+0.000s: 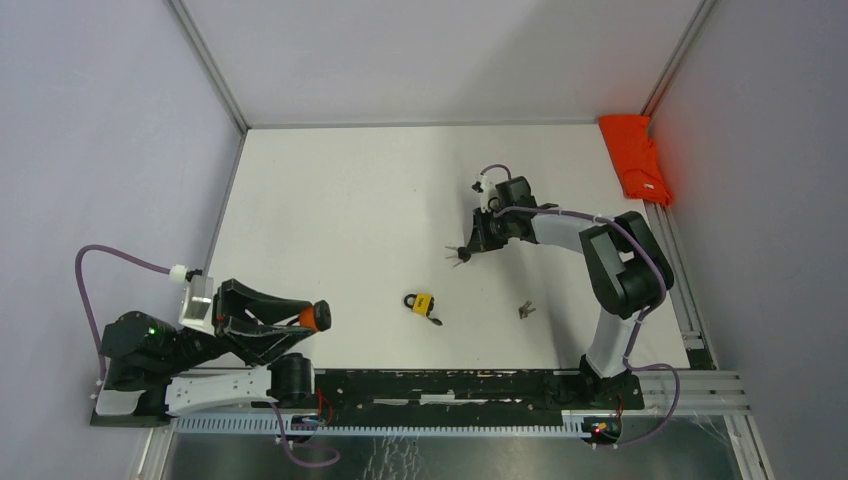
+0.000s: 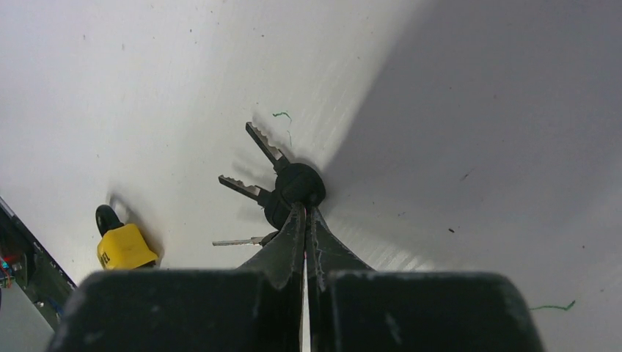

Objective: Unlock with the key

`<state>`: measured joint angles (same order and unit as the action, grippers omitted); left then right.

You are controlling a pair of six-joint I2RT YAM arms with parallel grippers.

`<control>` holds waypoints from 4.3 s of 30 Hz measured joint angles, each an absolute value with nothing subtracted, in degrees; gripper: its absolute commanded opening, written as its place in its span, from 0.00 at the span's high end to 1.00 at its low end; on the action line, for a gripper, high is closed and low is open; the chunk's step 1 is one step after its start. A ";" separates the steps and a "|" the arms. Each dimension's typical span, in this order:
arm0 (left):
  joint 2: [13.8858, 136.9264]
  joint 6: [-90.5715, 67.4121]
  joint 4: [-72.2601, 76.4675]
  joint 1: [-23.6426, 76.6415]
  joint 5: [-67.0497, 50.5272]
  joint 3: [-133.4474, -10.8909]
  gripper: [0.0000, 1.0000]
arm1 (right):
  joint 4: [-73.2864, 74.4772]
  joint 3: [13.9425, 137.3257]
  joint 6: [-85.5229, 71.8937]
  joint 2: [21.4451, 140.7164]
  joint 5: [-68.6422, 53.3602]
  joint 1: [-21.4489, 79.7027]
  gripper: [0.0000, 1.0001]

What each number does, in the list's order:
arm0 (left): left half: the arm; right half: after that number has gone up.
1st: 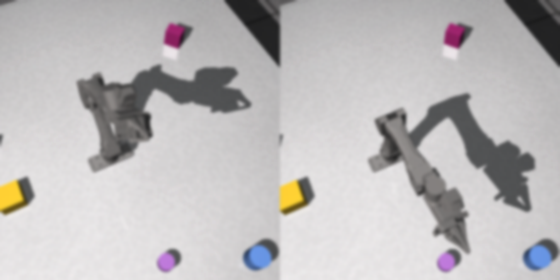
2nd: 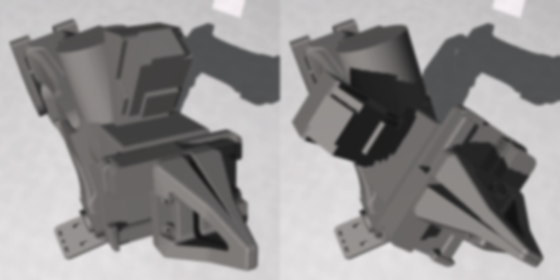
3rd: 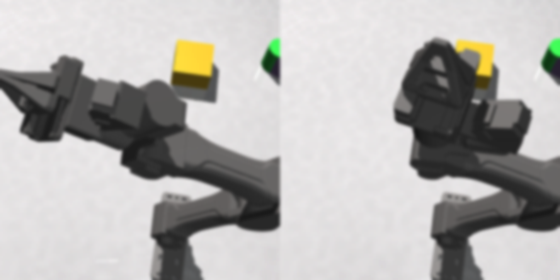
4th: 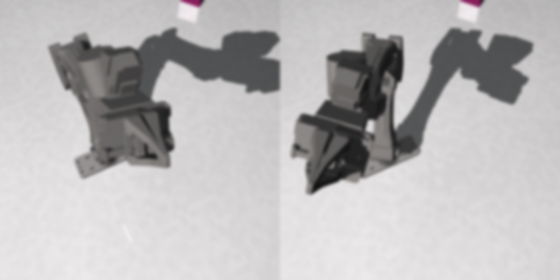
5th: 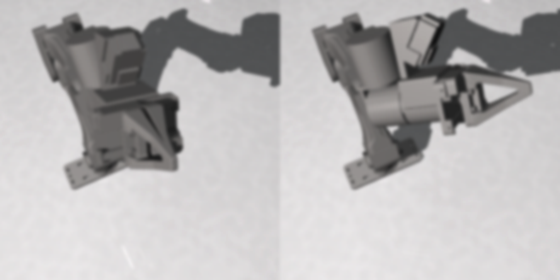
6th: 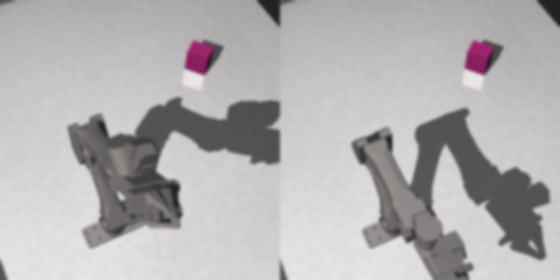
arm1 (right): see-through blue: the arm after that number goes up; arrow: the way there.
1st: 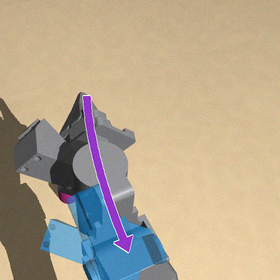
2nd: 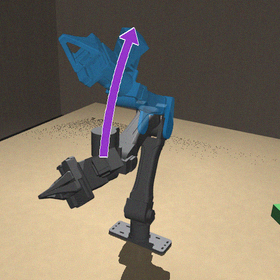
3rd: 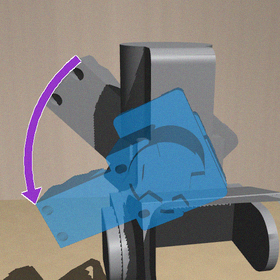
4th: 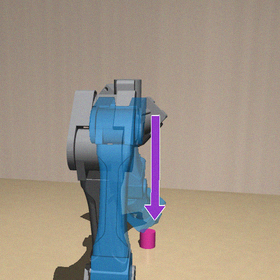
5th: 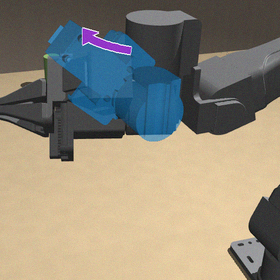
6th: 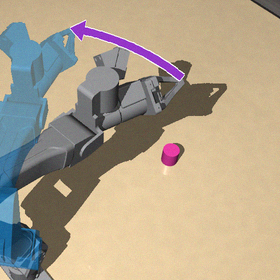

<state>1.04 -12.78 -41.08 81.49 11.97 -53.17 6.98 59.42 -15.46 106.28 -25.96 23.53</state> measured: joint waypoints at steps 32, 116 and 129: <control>1.04 -12.80 -41.04 81.49 12.05 -52.53 0.98 | 22.17 66.04 1.63 100.57 -1.08 39.16 0.66; 1.04 -12.78 -41.04 81.52 12.99 -52.53 0.98 | 24.14 59.48 -8.71 100.57 3.07 40.71 0.77; 1.04 -12.78 -41.04 81.49 12.99 -52.53 0.98 | 26.52 60.60 -6.70 100.57 3.68 40.73 0.91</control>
